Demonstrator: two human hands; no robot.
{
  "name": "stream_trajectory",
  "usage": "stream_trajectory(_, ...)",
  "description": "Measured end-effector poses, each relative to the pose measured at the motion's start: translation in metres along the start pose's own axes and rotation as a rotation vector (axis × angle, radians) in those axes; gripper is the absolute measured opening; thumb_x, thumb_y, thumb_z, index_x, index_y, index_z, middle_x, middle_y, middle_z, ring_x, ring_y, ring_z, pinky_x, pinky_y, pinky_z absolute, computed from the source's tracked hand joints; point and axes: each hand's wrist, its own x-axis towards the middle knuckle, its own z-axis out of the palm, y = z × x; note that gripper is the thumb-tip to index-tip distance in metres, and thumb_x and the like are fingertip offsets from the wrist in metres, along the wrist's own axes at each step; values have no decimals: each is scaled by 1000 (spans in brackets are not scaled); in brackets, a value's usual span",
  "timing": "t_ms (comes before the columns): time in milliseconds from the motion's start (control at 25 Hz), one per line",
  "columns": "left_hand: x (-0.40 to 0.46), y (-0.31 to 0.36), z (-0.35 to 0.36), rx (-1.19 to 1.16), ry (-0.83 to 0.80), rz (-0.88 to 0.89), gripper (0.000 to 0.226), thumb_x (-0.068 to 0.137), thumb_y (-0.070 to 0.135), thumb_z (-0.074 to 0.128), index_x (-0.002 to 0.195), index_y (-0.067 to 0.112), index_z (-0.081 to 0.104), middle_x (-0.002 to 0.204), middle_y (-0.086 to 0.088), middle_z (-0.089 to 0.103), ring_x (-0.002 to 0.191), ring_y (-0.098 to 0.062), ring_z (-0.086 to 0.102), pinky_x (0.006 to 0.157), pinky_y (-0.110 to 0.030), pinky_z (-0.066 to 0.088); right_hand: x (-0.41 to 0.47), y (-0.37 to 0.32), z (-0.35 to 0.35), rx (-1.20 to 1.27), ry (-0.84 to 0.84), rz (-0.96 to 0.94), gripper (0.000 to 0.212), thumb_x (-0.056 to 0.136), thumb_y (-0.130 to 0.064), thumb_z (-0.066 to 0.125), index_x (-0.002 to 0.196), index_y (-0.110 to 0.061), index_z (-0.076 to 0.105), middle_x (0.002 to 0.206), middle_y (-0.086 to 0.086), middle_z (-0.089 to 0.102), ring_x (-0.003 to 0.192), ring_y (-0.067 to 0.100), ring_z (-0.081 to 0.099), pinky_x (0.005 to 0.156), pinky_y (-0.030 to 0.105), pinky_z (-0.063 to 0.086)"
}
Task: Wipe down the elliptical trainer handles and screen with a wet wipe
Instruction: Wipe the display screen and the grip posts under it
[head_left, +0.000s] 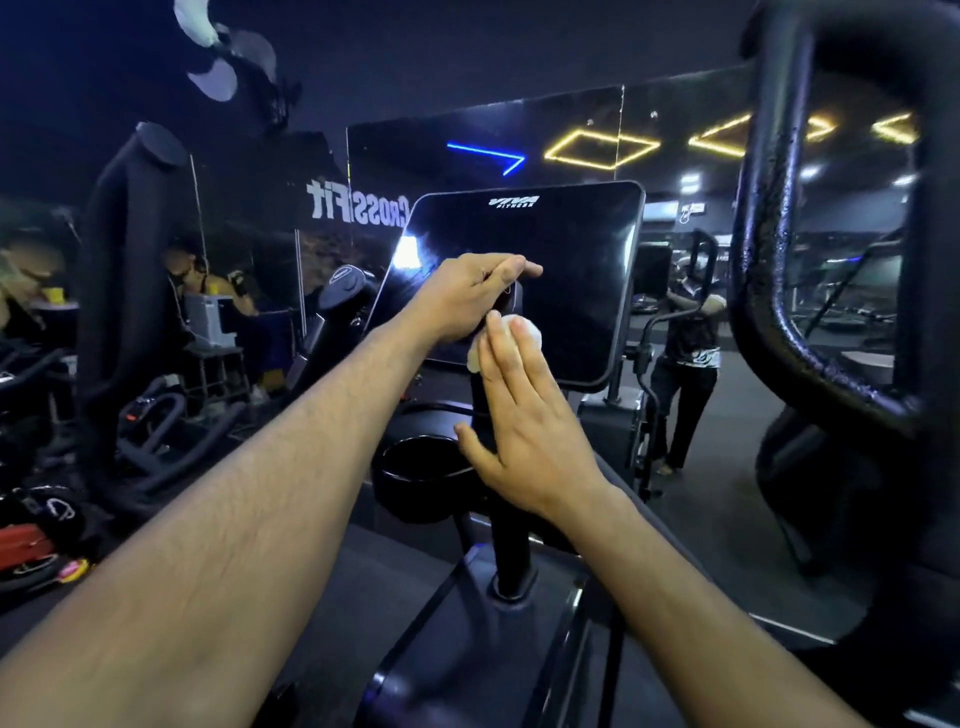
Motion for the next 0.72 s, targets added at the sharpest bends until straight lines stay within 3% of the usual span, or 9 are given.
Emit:
stream_trajectory(160, 7, -10, -1, -50, -16, -7, 33, 109, 40, 45, 102, 40, 78, 121, 18, 74, 123, 5, 62, 122, -38, 37, -39, 2, -1, -222, -95, -158, 92, 94, -58, 46, 158, 3, 20, 169, 16, 12, 157, 31, -1, 125, 50, 15)
stream_trajectory(240, 7, -12, 2, -84, 12, 5, 36, 107, 42, 45, 95, 39, 78, 115, 19, 76, 120, 5, 64, 120, -39, 39, -39, 3, -5, -367, -155, -270, 91, 96, -65, 39, 151, 8, 37, 161, 23, 33, 156, 34, 12, 125, 52, 17)
stream_trajectory(320, 7, -10, 5, -125, 24, 0, 40, 103, 48, 43, 87, 41, 79, 109, 22, 77, 117, 3, 66, 118, -40, 41, 0, 13, -20, -532, -240, -475, 89, 98, -68, 34, 127, 13, 60, 132, 29, 59, 141, 42, 39, 122, 53, 20)
stream_trajectory(400, 9, -10, 6, -150, 21, -3, 44, 99, 56, 39, 83, 44, 79, 105, 22, 78, 115, -2, 68, 116, -42, 41, 52, 26, -48, -630, -296, -766, 80, 100, -66, 33, 103, 6, 68, 104, 23, 66, 114, 40, 55, 117, 50, 29)
stream_trajectory(440, 10, -11, 5, -166, 30, 0, 47, 97, 60, 38, 83, 44, 79, 104, 20, 79, 114, -5, 69, 115, -44, 42, 75, 33, -61, -643, -312, -890, 74, 102, -64, 34, 99, 2, 68, 100, 19, 65, 107, 38, 56, 114, 48, 33)
stream_trajectory(560, 11, -19, 6, -208, 57, 14, 54, 96, 64, 32, 85, 40, 80, 101, 11, 79, 111, -12, 69, 112, -47, 43, 84, 41, -66, -586, -398, -979, 68, 102, -63, 37, 101, -1, 64, 104, 18, 62, 108, 37, 54, 115, 46, 31)
stream_trajectory(720, 9, -19, 10, -209, 94, 35, 59, 100, 64, 27, 84, 41, 78, 101, 11, 79, 112, -14, 68, 112, -48, 41, 27, 39, -51, -553, -499, -1074, 74, 102, -63, 34, 121, 3, 61, 124, 21, 60, 129, 38, 48, 124, 47, 17)
